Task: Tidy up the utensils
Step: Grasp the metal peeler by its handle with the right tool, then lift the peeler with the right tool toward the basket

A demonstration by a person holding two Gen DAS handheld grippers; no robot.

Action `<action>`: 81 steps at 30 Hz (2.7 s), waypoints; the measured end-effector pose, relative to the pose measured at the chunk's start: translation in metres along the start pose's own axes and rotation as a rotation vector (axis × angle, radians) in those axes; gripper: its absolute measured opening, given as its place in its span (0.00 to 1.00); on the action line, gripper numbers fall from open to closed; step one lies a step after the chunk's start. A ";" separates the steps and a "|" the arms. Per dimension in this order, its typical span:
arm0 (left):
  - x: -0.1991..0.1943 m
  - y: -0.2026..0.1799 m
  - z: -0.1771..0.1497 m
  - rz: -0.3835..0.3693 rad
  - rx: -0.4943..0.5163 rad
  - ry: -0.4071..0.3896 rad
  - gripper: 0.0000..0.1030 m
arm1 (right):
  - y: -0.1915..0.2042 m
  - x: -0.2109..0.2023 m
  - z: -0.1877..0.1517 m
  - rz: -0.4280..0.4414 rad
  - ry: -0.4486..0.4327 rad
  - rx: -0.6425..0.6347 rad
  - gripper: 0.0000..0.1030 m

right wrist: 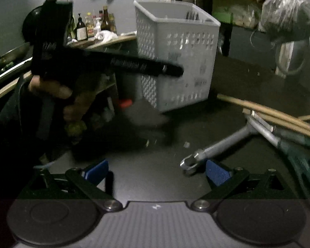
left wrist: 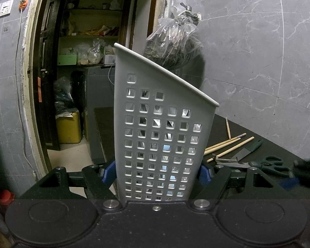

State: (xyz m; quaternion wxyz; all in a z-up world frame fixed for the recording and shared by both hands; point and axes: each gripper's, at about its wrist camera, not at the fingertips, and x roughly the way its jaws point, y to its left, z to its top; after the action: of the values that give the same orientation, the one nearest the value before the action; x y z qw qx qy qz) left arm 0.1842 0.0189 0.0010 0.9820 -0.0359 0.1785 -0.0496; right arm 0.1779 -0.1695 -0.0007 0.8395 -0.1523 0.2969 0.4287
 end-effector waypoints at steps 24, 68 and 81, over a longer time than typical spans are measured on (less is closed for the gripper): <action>0.000 -0.004 0.001 0.001 -0.002 0.001 0.75 | -0.034 -0.018 -0.014 -0.224 0.053 0.187 0.20; -0.001 -0.003 0.001 0.002 -0.001 0.001 0.75 | -0.002 -0.035 -0.028 -0.133 0.036 0.218 0.20; -0.001 -0.003 0.001 0.001 -0.003 0.000 0.75 | 0.000 -0.023 -0.016 -0.144 0.099 0.196 0.19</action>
State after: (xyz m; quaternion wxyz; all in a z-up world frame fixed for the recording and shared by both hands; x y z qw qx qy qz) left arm 0.1839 0.0160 0.0027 0.9820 -0.0372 0.1787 -0.0487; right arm 0.1618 -0.1925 0.0017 0.8633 -0.1116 0.3668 0.3283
